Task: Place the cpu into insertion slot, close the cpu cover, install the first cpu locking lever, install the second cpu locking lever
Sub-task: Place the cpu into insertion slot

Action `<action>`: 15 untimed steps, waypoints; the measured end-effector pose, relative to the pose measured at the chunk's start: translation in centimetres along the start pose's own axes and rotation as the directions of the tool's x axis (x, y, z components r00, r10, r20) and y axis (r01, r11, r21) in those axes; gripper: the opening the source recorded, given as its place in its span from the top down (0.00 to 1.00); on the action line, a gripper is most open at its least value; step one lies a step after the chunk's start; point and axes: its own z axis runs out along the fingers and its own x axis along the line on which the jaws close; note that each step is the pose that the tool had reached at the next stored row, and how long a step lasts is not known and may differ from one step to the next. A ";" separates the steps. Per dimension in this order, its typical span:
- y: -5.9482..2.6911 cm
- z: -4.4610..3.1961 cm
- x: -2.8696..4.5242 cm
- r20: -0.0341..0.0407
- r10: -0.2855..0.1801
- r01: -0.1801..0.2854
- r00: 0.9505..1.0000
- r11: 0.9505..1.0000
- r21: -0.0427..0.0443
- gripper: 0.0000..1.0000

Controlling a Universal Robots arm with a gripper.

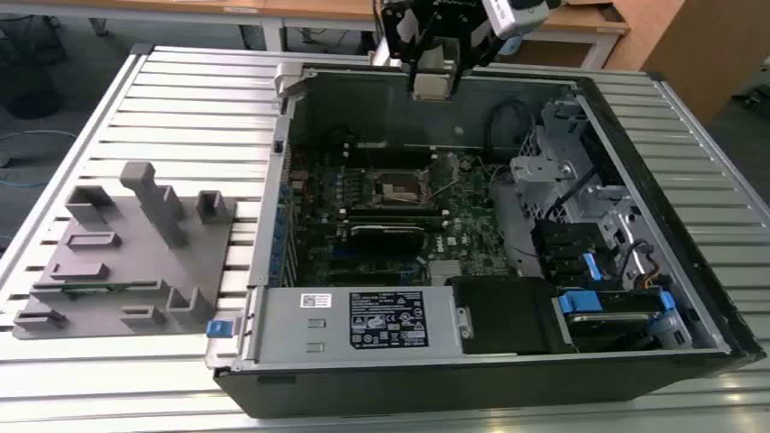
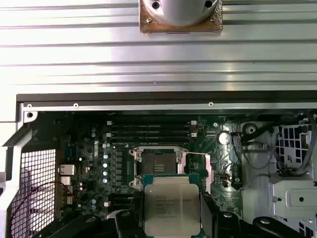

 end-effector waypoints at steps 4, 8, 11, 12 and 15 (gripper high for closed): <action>0.00 0.00 0.00 0.000 0.000 0.000 1.000 1.000 0.000 0.46; 0.00 0.00 0.00 0.000 0.000 0.000 1.000 1.000 -0.001 0.46; 0.00 0.00 0.00 0.000 0.000 0.000 1.000 1.000 -0.003 0.46; 0.00 0.00 0.00 0.000 0.000 0.000 1.000 1.000 -0.003 0.46; -0.01 0.04 0.00 0.000 0.000 0.000 1.000 1.000 -0.003 0.46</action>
